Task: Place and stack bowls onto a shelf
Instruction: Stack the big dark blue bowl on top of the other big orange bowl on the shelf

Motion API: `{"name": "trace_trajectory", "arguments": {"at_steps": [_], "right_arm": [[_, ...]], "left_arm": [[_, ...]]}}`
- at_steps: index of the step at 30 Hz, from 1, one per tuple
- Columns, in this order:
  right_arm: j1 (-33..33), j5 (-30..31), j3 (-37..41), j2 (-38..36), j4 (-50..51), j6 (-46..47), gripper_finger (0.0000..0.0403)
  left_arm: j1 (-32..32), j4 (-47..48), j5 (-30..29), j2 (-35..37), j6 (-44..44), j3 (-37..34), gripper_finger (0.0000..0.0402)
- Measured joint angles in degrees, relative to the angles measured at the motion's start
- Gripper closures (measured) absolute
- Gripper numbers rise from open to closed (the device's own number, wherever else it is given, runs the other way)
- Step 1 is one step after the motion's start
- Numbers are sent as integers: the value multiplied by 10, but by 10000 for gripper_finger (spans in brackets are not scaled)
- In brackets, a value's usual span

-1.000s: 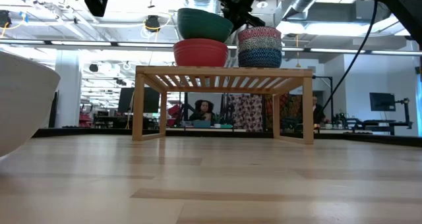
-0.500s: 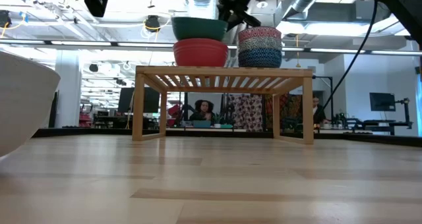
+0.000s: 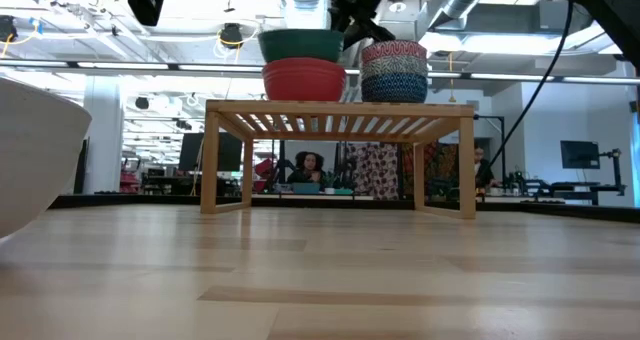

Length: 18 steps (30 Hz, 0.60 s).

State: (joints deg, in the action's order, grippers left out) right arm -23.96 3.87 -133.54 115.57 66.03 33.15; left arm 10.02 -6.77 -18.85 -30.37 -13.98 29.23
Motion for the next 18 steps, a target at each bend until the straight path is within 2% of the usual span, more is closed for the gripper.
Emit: {"name": "trace_trajectory", "arguments": {"at_steps": [12,18], "right_arm": [[-2,3,-1,0,-25,-2,222],[-8,-1,-1,0,-20,-16,205]], "left_arm": [[0,0,0,0,-8,0,401],[0,0,0,0,-9,0,401]]}}
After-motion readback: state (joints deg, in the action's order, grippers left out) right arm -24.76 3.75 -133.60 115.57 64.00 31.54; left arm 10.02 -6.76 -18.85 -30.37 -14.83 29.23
